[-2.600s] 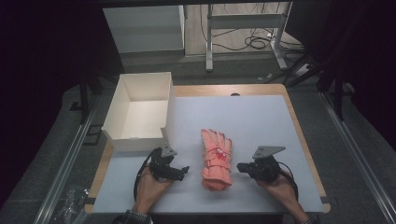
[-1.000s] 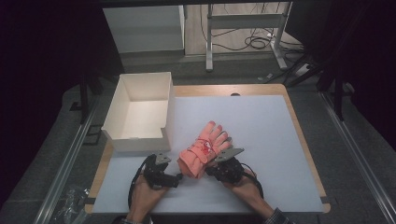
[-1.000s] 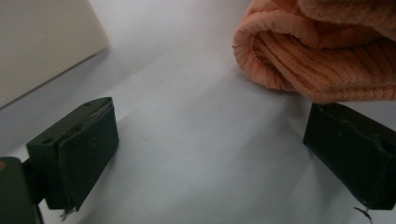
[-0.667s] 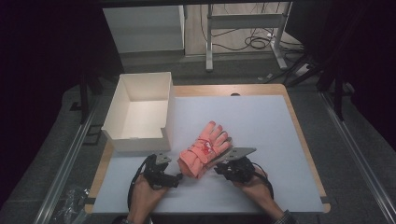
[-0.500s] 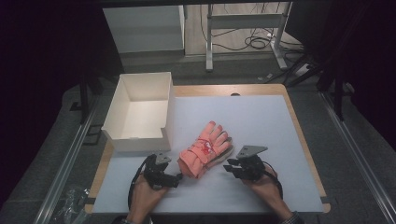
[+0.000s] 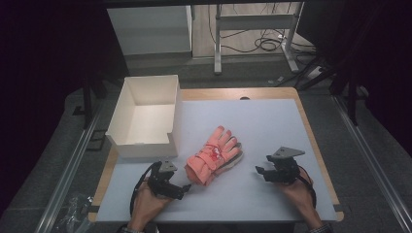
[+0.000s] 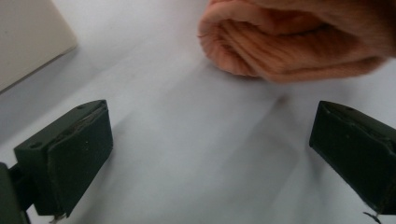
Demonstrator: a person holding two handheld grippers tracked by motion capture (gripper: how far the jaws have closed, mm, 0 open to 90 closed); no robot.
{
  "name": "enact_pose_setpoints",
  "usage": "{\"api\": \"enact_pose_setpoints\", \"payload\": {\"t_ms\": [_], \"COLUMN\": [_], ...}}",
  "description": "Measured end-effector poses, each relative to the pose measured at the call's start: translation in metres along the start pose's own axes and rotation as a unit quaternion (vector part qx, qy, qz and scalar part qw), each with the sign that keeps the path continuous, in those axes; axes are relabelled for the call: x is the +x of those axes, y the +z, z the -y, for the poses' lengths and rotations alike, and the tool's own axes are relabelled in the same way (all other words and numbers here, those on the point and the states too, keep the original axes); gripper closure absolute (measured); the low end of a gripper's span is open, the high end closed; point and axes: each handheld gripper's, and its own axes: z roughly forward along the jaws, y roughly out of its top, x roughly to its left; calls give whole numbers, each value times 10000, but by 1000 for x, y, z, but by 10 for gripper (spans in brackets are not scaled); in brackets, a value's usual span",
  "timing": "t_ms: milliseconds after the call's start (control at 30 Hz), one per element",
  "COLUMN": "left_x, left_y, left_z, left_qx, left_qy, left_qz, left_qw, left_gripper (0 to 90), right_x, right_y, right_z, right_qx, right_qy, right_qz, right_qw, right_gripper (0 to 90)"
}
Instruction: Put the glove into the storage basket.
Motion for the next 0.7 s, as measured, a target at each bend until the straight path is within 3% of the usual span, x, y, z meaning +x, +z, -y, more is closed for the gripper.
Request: {"api": "enact_pose_setpoints", "payload": {"t_ms": [100,267,333,567,700], "left_x": [-2,-8,-11,-21,-23], "left_y": [-8,-23,-27,-38,-33], "left_z": [-4,-20,-27,-63,-80], "left_qx": [-83,-130,-144,-168,-147], "left_qy": [28,155,214,484,521], "left_qz": [61,100,107,211,251], "left_qw": [9999,9997,9996,9985,9982], "left_gripper": [0,0,0,0,0], "right_x": [-8,-14,-18,-18,-18], "right_y": [-3,0,1,1,1], "right_z": [4,10,10,11,11], "right_qx": [-26,169,190,173,167], "right_qy": [132,100,265,263,265], "right_qz": [147,398,345,338,333], "right_qw": [9998,9990,9989,9989,9990], "right_gripper": [308,237,223,217,217]}}
